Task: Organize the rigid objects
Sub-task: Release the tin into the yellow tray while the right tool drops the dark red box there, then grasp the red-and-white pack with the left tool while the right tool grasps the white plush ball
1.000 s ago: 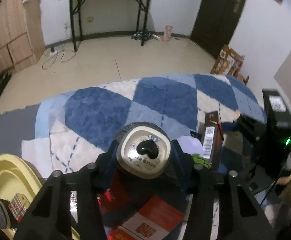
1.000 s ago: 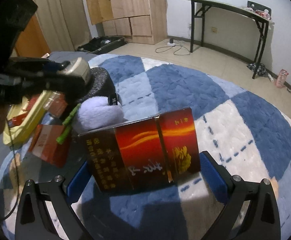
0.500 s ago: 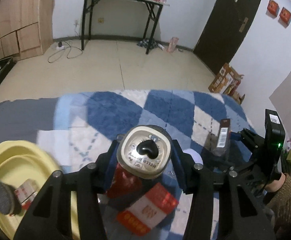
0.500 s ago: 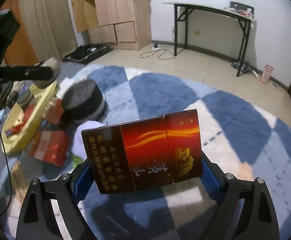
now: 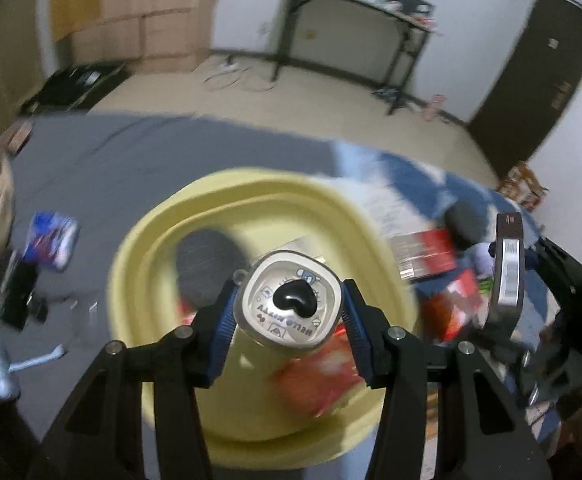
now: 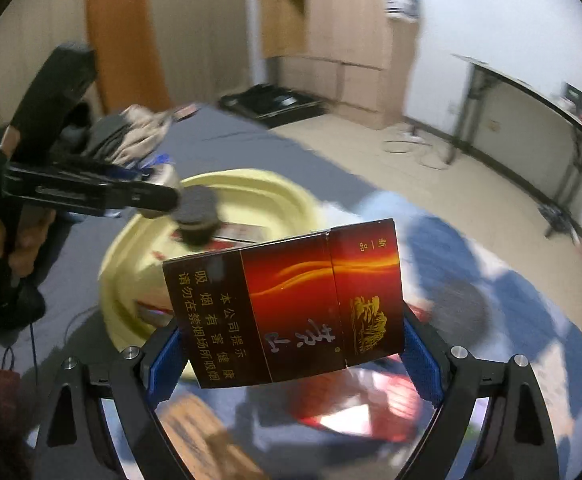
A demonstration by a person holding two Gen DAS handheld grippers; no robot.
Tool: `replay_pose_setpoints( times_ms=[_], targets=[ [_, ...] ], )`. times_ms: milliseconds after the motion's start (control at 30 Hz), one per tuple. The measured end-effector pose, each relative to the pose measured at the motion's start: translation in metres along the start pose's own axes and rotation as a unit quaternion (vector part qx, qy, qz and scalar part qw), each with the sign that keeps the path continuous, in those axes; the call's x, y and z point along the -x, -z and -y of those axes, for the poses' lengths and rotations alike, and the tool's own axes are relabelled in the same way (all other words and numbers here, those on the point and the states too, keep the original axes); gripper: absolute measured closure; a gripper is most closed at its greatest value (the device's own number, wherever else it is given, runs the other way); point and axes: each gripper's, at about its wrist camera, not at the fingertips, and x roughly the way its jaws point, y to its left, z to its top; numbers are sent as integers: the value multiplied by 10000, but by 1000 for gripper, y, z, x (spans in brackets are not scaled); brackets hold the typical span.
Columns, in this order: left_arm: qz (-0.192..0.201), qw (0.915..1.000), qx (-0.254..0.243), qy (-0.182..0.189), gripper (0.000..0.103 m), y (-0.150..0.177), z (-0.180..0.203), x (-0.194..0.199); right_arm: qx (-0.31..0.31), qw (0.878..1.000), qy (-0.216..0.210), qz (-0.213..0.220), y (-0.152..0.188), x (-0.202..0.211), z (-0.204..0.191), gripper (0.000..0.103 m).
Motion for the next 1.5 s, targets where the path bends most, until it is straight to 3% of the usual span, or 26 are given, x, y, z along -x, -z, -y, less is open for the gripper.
replay_pose_setpoints(
  times_ms=[100, 200, 400, 633, 700, 833, 900, 1000, 1100, 1167, 1300, 1500],
  targets=[
    [-224, 9995, 244, 9, 51, 11, -28, -10, 238, 9993, 73, -294, -14, -34, -38, 11],
    [-470, 9986, 127, 190, 51, 26, -38, -25, 459, 9963, 404, -610, -27, -71, -59, 11],
    [-916, 9951, 24, 361, 51, 45, -46, -56, 205, 9926, 498, -1084, -43, -127, -48, 11],
    [-851, 9957, -241, 283, 51, 54, -32, -67, 197, 9905, 469, -1279, -48, -152, -49, 10],
    [-757, 9963, -105, 381, 45, 54, -32, -61, 199, 9900, 560, -1282, -48, -151, -51, 9],
    [-351, 9986, 88, 396, 4, 48, -36, -40, -146, 9950, 563, -814, -50, -117, -38, 0],
    [-141, 9989, 67, 443, 0, 42, -29, -25, -410, 9961, 429, -657, -50, -98, -26, 0],
    [-89, 9984, -35, 564, 0, 27, -5, -16, -891, 9949, 385, -279, -42, -56, 5, 0],
    [-32, 9950, -471, 876, 0, 15, 43, -9, -1224, 9888, 835, -195, -17, -19, 48, 0],
    [-115, 9883, -1048, 1105, 0, 7, 85, -14, -1535, 9806, 1154, -389, 11, -1, 87, 0],
    [-637, 9731, -1984, 978, 0, 7, 161, -50, -2045, 9604, 1665, -896, 62, 15, 148, 0],
    [-1008, 9572, -2517, 1013, 0, 19, 215, -96, -2475, 9530, 1453, -973, 103, 8, 176, 0]
  ],
)
